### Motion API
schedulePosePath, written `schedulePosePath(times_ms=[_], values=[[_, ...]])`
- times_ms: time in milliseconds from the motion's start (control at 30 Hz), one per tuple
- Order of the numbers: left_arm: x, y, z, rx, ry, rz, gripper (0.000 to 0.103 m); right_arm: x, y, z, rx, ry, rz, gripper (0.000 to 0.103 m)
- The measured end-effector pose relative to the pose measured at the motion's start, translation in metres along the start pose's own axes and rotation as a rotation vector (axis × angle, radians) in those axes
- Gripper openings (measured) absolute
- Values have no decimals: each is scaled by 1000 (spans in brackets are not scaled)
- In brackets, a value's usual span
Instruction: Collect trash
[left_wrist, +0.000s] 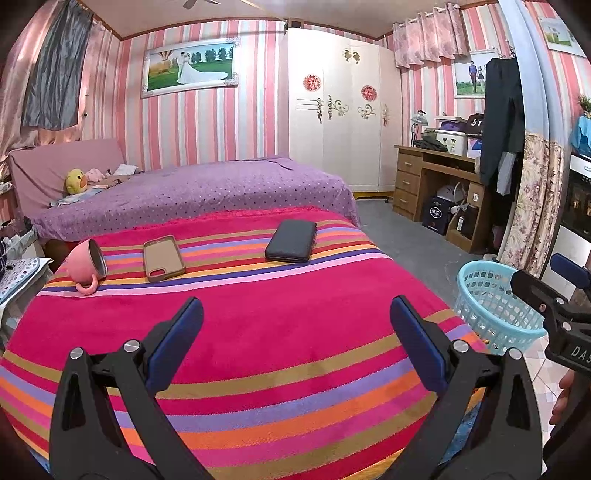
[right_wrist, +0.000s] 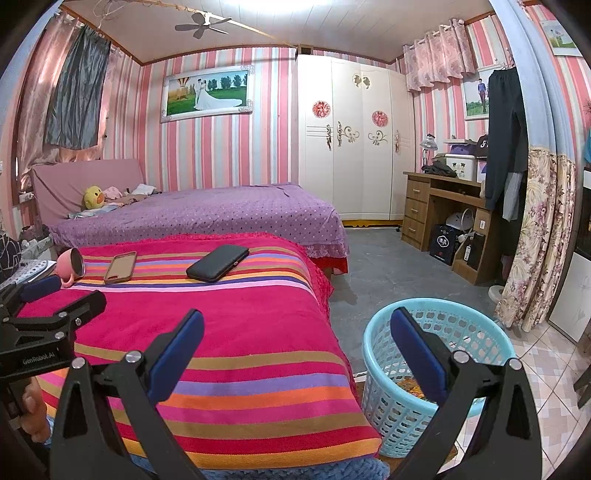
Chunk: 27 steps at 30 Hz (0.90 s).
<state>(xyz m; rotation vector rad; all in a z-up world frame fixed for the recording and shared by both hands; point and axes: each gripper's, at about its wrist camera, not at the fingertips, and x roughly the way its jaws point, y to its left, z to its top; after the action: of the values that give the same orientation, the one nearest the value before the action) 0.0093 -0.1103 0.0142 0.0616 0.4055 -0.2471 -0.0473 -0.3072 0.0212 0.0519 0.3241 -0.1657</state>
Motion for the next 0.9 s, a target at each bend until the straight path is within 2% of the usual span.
schedulePosePath(times_ms=[900], values=[[0, 3, 2, -9, -3, 3, 98, 0, 2, 0, 0, 3, -1, 98]])
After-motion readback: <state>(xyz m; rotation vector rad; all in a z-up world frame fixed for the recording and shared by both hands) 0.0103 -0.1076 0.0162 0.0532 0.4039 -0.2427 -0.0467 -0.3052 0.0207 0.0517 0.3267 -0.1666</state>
